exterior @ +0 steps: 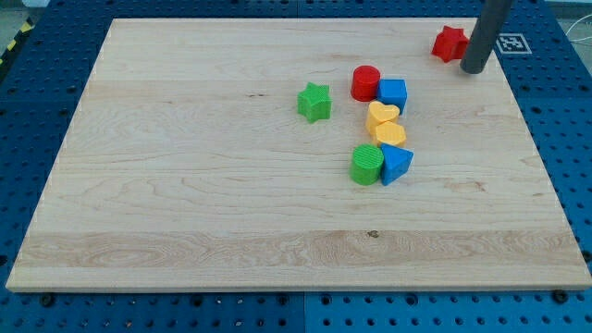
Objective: Move the red star up and right a bit
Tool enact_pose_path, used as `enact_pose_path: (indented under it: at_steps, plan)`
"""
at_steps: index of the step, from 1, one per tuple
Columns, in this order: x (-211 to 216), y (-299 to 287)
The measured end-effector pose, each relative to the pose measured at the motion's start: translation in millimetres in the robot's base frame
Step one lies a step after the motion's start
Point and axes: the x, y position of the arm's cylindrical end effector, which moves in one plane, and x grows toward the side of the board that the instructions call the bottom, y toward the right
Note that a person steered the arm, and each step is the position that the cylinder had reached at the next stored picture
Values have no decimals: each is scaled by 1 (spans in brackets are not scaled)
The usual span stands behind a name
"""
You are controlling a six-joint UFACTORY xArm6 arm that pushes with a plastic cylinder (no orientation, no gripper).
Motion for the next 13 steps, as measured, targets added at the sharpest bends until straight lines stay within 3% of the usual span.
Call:
enact_pose_path:
  at_steps: [2,4,7,11,13]
  plan:
    - [5,14]
    - [12,-9]
    - [-25,-35]
    - [-35,-64]
    - [-47,-48]
